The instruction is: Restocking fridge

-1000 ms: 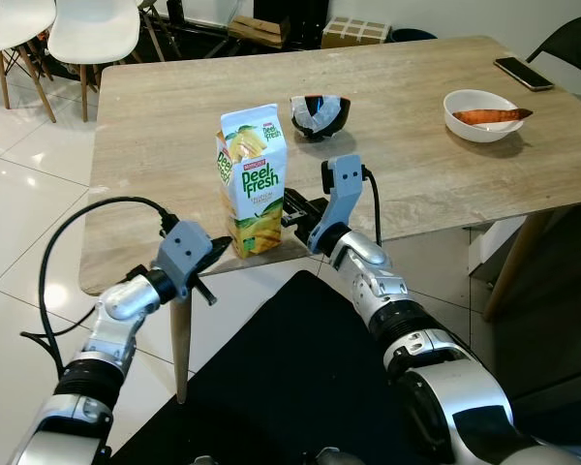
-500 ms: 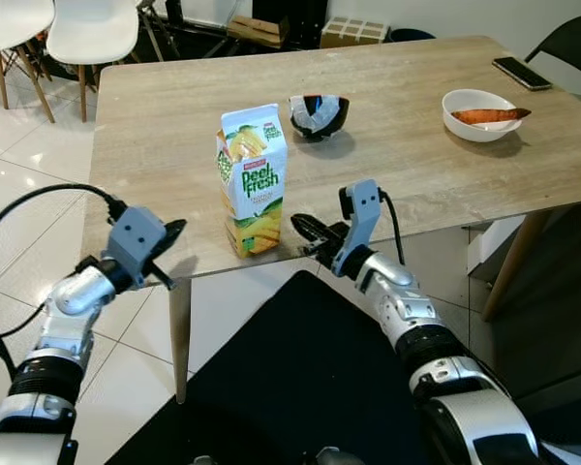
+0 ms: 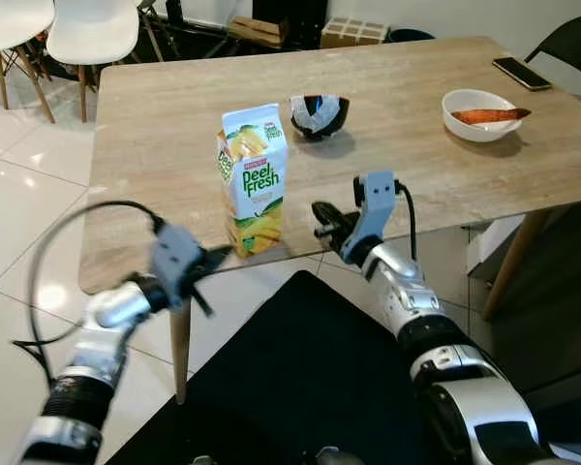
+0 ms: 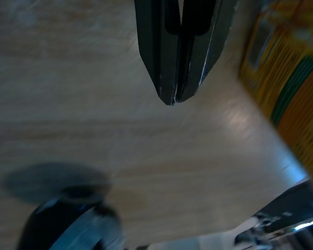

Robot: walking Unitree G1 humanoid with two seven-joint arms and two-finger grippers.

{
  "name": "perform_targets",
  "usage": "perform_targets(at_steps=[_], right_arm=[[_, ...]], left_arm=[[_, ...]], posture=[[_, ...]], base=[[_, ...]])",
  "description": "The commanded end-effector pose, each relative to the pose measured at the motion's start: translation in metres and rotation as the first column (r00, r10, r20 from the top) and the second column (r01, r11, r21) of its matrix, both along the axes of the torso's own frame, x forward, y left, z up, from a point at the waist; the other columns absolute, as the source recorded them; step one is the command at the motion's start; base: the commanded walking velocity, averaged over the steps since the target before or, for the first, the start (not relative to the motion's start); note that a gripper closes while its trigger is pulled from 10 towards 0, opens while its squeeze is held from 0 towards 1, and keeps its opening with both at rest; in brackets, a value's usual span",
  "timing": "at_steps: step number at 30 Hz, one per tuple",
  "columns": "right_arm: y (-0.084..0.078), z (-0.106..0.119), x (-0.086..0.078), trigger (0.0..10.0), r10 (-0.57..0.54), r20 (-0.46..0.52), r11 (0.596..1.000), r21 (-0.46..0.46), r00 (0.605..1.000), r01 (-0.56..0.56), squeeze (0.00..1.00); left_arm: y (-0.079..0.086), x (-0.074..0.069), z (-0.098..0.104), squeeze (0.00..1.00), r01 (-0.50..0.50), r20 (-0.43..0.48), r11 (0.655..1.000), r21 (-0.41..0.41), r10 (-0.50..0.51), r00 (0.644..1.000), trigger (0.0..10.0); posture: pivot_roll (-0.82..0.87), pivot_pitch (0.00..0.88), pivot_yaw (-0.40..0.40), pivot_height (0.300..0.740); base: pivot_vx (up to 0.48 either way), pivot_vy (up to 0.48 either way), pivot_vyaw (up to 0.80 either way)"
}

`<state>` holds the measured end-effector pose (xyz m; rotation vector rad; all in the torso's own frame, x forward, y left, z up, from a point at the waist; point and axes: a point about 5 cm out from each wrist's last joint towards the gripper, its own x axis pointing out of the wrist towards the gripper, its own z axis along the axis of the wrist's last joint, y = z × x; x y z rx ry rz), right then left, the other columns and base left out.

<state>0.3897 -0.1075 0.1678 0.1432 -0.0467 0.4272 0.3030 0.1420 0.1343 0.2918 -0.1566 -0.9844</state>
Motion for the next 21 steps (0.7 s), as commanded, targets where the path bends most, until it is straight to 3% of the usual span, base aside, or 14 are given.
perform_targets(at_steps=[1, 6, 8, 10, 12, 14, 21], right_arm=[[0.004, 0.003, 0.003, 10.0, -0.035, -0.005, 0.999, 0.013, 0.999, 0.035, 0.0], [0.01, 0.01, 0.008, 10.0, -0.06, -0.002, 0.998, 0.032, 0.998, 0.06, 0.0], [0.021, 0.013, 0.008, 10.0, -0.033, -0.004, 0.996, 0.087, 0.999, 0.033, 0.0], [0.023, 0.014, 0.008, 10.0, -0.025, -0.005, 0.995, 0.098, 1.0, 0.026, 0.0], [0.03, 0.014, 0.007, 10.0, 0.029, -0.005, 0.991, 0.132, 1.0, -0.028, 0.0], [0.045, 0.014, 0.003, 10.0, 0.151, 0.0, 0.971, 0.188, 0.989, -0.148, 0.0], [0.064, 0.012, -0.006, 10.0, 0.329, 0.025, 0.921, 0.213, 0.944, -0.327, 0.0]], left_arm=[[-0.016, -0.007, -0.004, 0.0, 0.084, -0.049, 0.996, -0.018, -0.085, 0.995, 10.0], [-0.019, -0.006, -0.003, 0.0, 0.098, -0.059, 0.995, -0.01, -0.098, 0.993, 10.0], [-0.01, 0.007, 0.001, 0.0, 0.011, -0.023, 1.0, 0.008, -0.011, 1.0, 10.0], [-0.008, 0.009, 0.002, 0.0, -0.005, -0.017, 1.0, 0.012, 0.005, 1.0, 10.0], [-0.004, 0.015, 0.005, 0.0, -0.035, 0.0, 0.999, 0.019, 0.035, 0.999, 10.0], [0.004, 0.024, 0.011, 0.0, -0.09, 0.023, 0.996, 0.021, 0.09, 0.996, 10.0], [0.014, 0.038, 0.027, 0.0, -0.169, 0.092, 0.985, 0.025, 0.166, 0.982, 10.0]], posture=[[-0.09, 0.146, -0.037, 0.74], [-0.09, 0.147, -0.04, 0.74], [-0.09, 0.149, -0.043, 0.74], [-0.09, 0.149, -0.043, 0.74], [-0.09, 0.152, -0.043, 0.74], [-0.09, 0.159, -0.043, 0.74], [-0.08, 0.171, -0.046, 0.74]], base=[[0.0, 0.0, 0.0], [0.0, 0.0, 0.0], [0.0, 0.0, 0.0], [0.0, 0.0, 0.0], [0.0, 0.0, 0.0], [0.0, 0.0, 0.0], [0.0, 0.0, 0.0]])
